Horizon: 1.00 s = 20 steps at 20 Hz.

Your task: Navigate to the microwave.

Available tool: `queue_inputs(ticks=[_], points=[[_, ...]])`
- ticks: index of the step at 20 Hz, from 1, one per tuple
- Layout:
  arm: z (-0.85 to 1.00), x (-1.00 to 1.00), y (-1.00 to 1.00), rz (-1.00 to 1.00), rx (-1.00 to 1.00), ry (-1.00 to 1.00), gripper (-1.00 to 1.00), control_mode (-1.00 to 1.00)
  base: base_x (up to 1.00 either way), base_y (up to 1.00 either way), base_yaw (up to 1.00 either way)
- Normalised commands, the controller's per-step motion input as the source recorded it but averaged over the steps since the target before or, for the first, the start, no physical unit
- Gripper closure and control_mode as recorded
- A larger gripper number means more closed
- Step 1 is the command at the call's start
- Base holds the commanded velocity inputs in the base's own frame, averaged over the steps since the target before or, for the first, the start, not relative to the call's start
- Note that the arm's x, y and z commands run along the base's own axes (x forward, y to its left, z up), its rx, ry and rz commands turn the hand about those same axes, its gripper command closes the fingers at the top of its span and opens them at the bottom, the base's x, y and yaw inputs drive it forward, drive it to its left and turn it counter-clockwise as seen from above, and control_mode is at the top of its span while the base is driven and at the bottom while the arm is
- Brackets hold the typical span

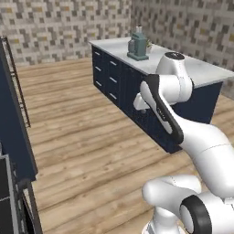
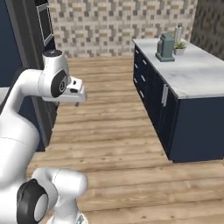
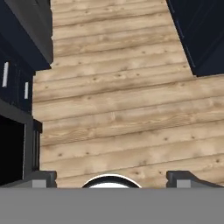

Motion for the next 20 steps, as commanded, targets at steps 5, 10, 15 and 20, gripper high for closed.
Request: queue_inputs(ticks=[5, 10, 15, 20], points=[[0.0, 0.0, 0.0, 0.0, 0.0, 0.0, -1.0, 1.0, 1.0, 0.12, 0.0], [0.0, 0.0, 0.0, 0.0, 0.0, 0.0, -1.0, 1.0, 1.0, 0.0, 0.04], [0.0, 0.0, 0.0, 0.0, 0.0, 0.0, -1.0, 1.0, 1.0, 0.0, 0.06], [0.0, 0.0, 0.0, 0.0, 0.0, 0.0, -1.0, 1.0, 1.0, 0.0, 0.09]])
